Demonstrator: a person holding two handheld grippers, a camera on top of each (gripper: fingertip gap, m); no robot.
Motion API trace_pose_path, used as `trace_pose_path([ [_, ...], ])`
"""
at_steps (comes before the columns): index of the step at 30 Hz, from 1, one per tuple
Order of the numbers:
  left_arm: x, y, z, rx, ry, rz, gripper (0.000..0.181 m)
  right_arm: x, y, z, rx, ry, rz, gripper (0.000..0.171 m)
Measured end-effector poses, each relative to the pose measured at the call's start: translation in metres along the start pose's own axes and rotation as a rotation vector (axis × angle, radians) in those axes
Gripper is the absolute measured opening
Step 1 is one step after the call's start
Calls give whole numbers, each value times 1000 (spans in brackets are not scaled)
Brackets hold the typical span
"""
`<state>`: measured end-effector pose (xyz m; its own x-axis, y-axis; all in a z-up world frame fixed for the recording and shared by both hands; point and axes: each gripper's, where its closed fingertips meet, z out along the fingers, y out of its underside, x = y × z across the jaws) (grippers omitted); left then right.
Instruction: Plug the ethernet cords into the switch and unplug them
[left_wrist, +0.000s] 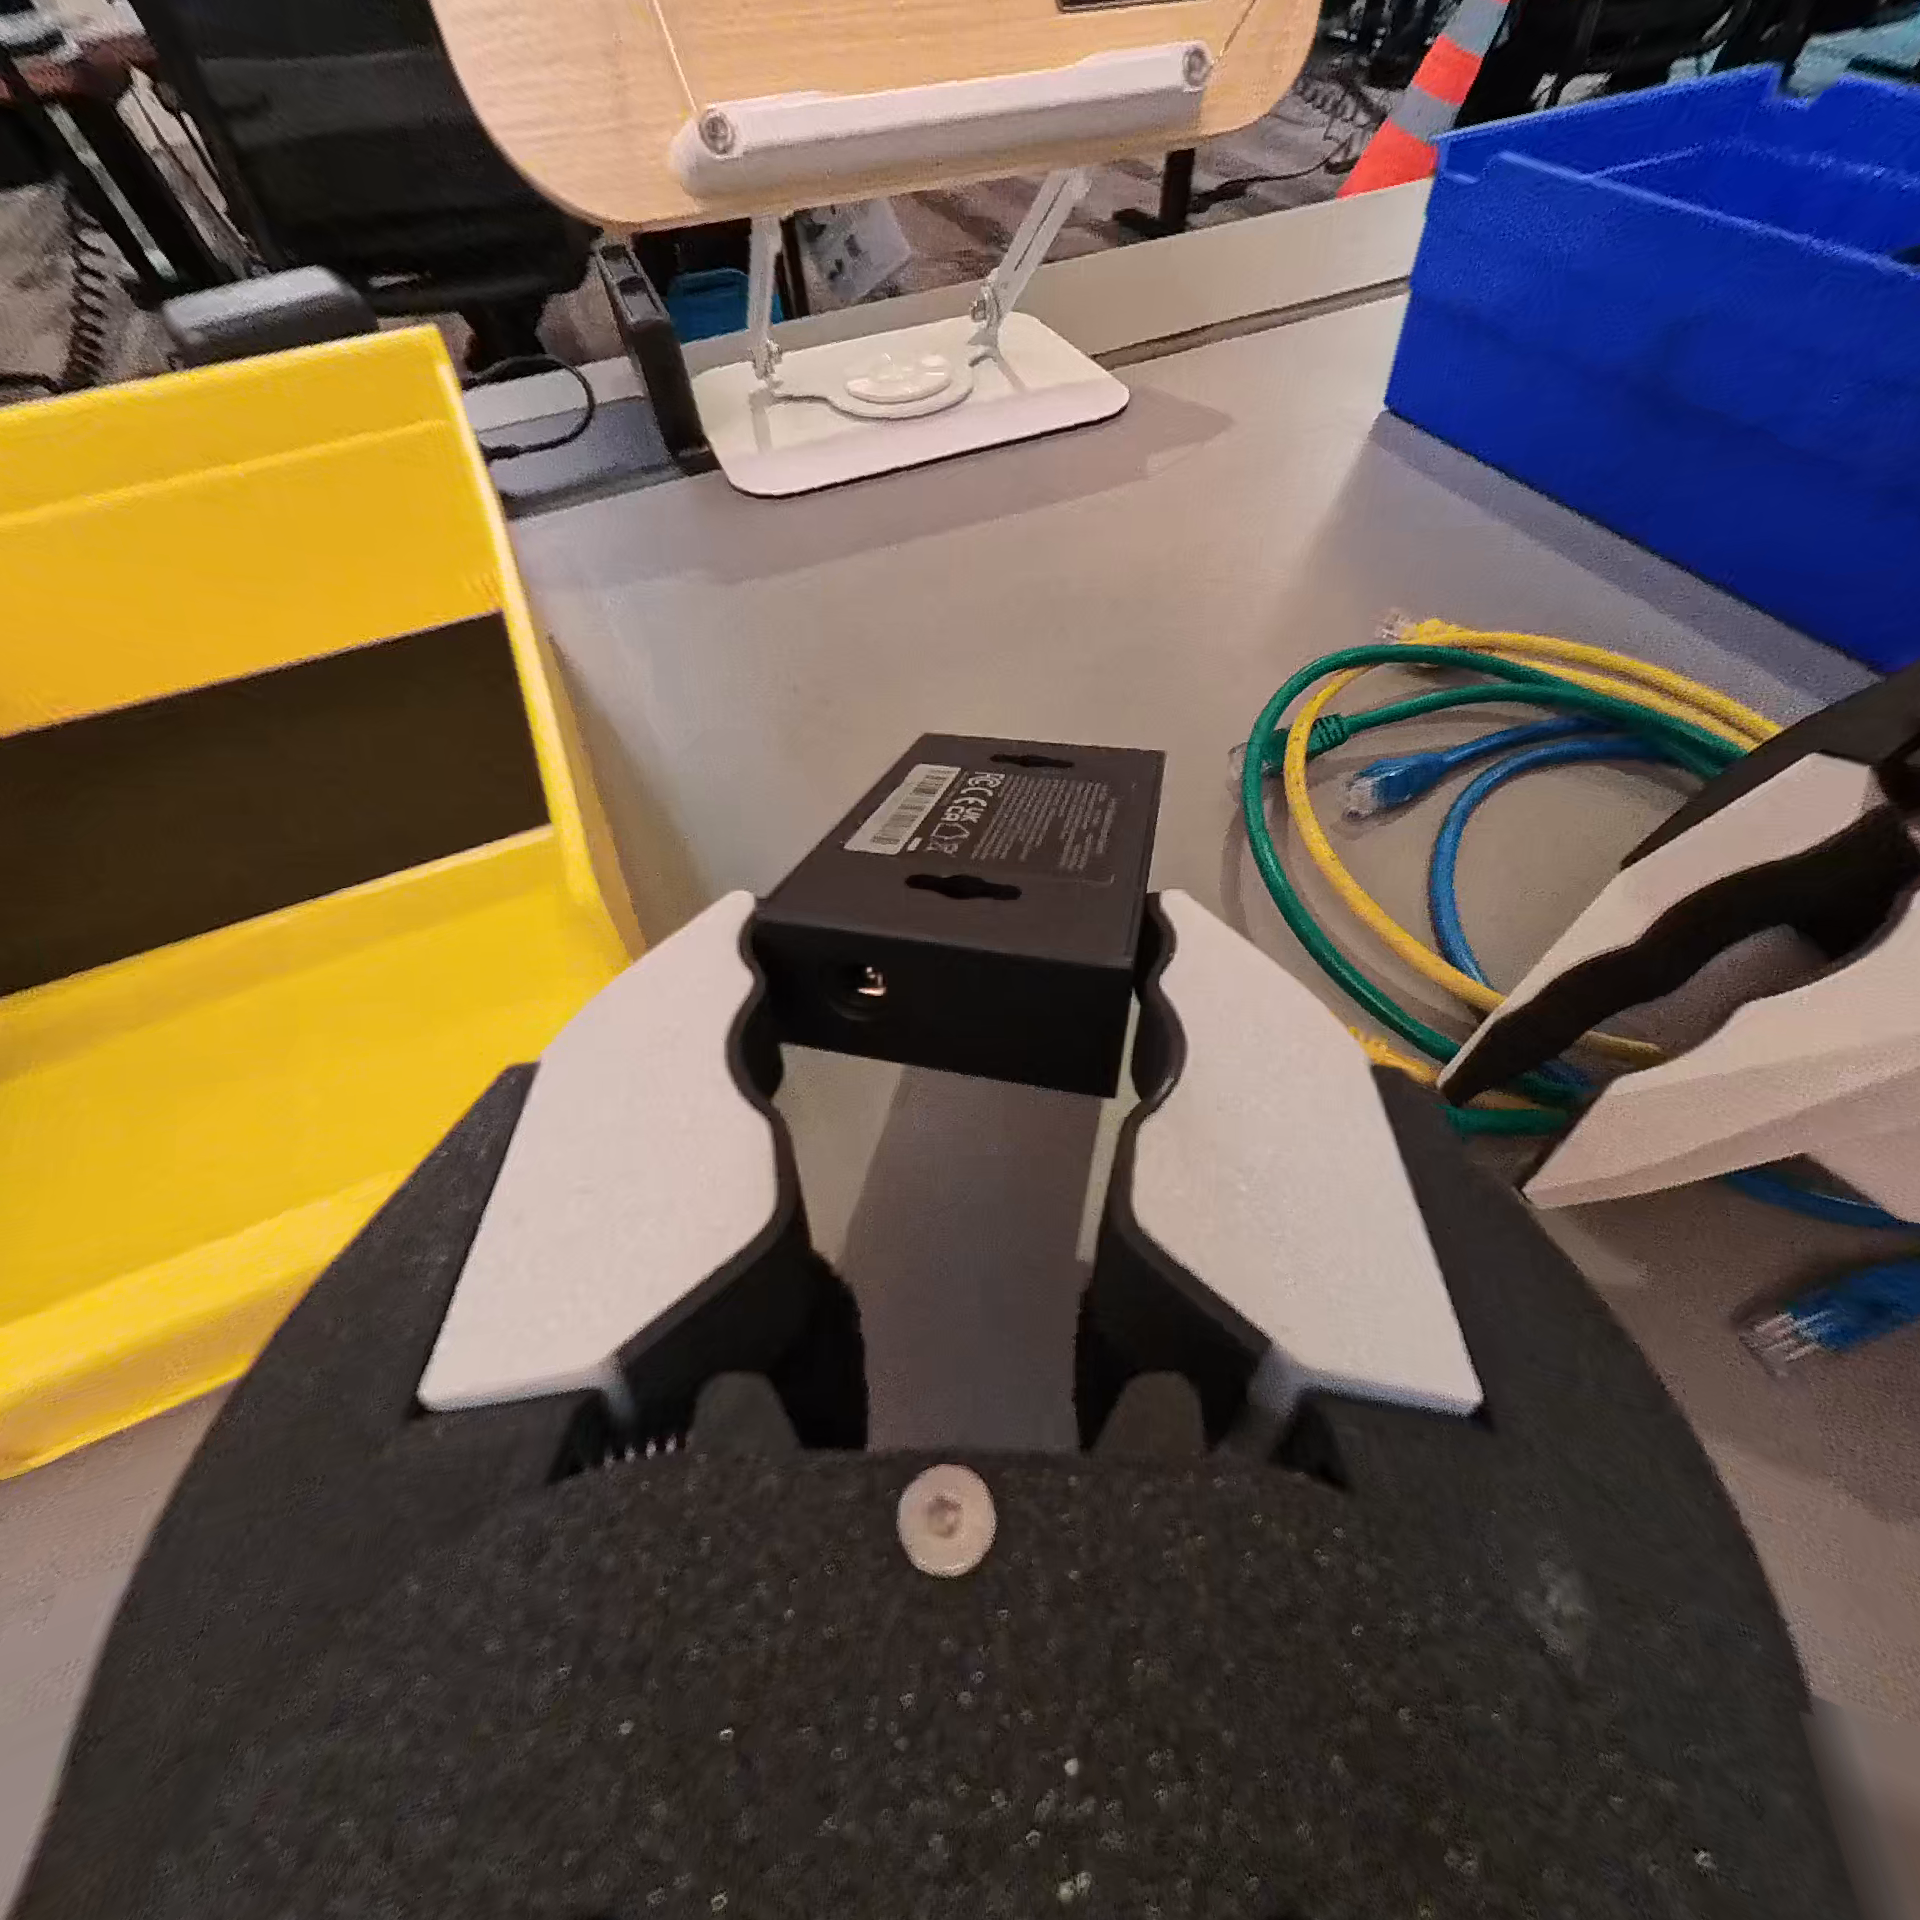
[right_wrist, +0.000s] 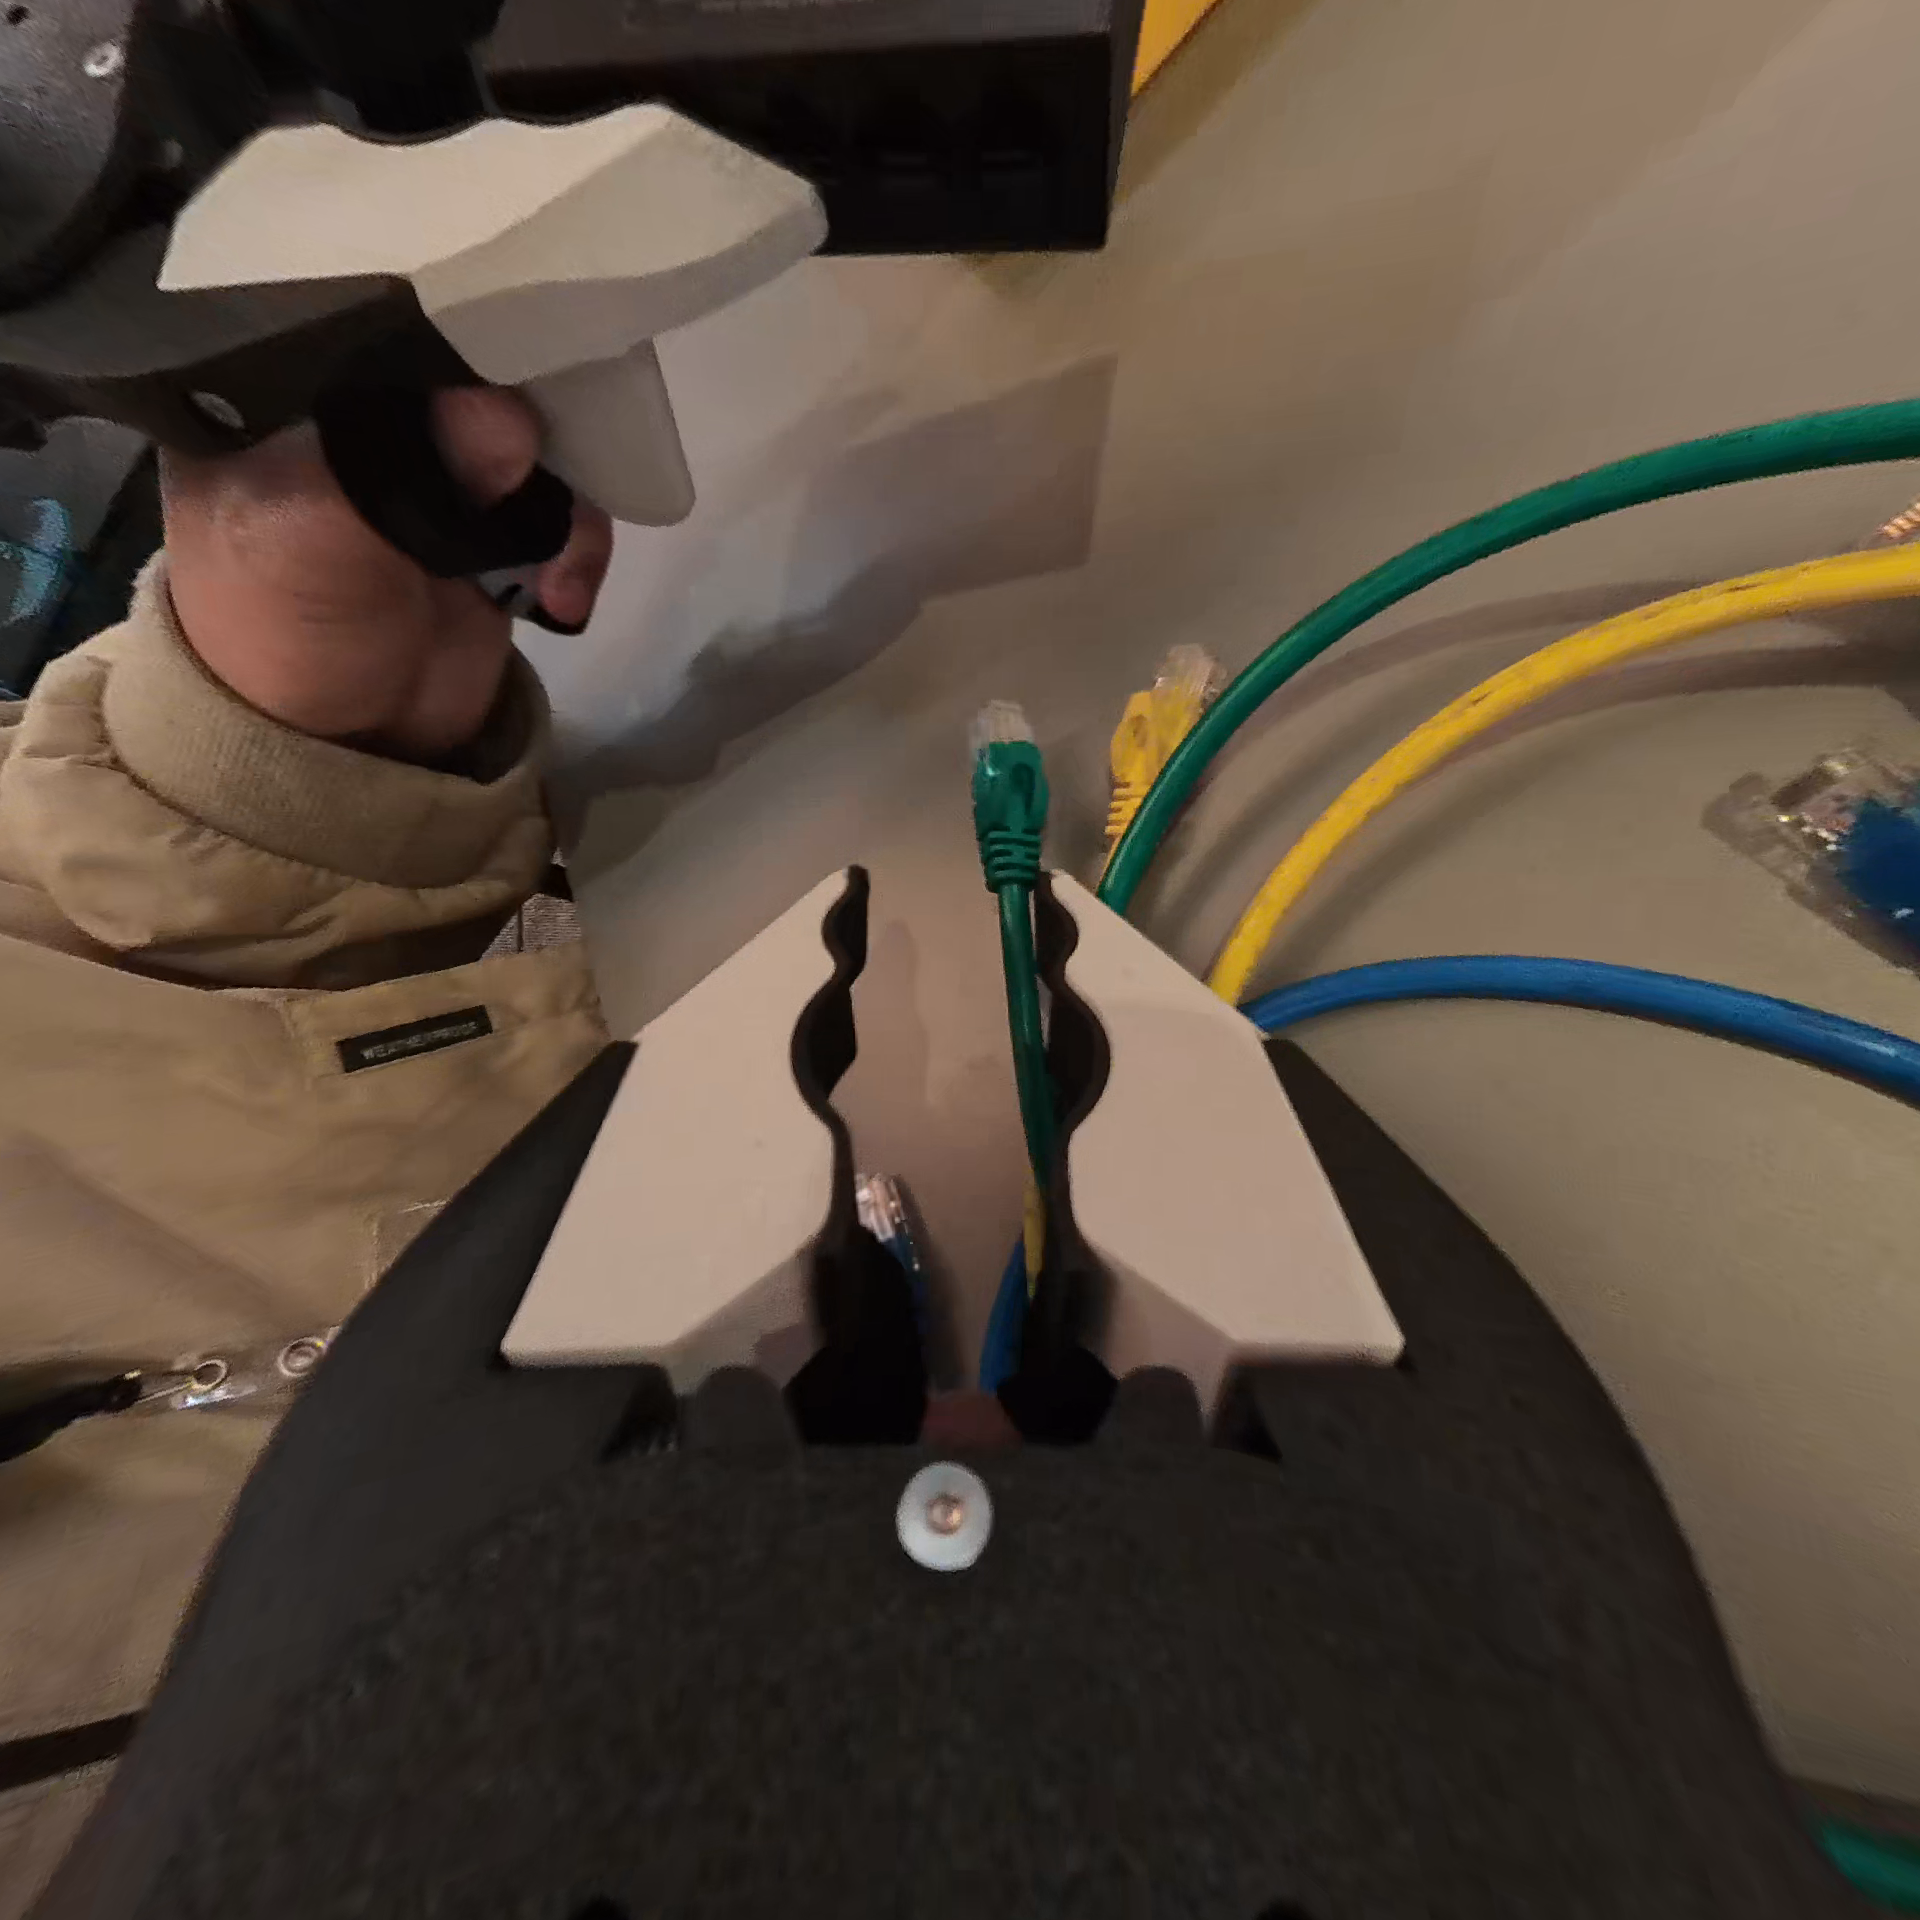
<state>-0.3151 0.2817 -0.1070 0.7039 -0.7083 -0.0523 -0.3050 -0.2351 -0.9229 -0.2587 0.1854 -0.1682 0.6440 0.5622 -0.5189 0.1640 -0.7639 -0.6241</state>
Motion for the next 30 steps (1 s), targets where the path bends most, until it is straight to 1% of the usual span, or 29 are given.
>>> trace_pose_path([
  [1, 0, 0, 0, 1, 8, -17, 65, -2, -2, 0, 5, -7, -4, 32],
  [3, 1, 0, 1, 2, 22, -33, 65, -3, -5, 1, 8, 21, -47, 31],
  [5, 3, 1, 1, -1, 37, -46, 65, 8, 0, 5, -44, 136, -133, 30],
  [7, 6, 2, 2, -6, 54, -59, 65, 12, 4, 10, -91, 213, -195, 24],
  [9, 8, 3, 3, -8, 64, -65, 65, 15, 5, 15, -106, 270, -195, 21],
  [12, 9, 3, 3, -10, 70, -61, 65, 15, 3, 21, -97, 290, -178, 17],
  [14, 9, 4, 3, -13, 78, -65, 65, 13, 3, 21, -90, 262, -145, 18],
  [17, 11, 4, 4, -15, 91, -76, 65, 7, 0, 20, -51, 166, -56, 21],
  [20, 12, 5, 4, -18, 102, -87, 65, -1, -3, 18, -8, 59, 31, 31],
  [23, 12, 5, 4, -19, 106, -93, 65, -6, -7, 17, 27, -22, 113, 34],
  [26, 10, 5, 4, -18, 84, -75, 65, -2, -7, 17, 29, -23, 144, 25],
  [28, 10, 5, 4, -22, 79, -61, 65, 2, -5, 18, 9, 24, 119, 13],
  [30, 12, 6, 5, -24, 86, -64, 65, 2, -3, 20, -16, 35, 94, 12],
])
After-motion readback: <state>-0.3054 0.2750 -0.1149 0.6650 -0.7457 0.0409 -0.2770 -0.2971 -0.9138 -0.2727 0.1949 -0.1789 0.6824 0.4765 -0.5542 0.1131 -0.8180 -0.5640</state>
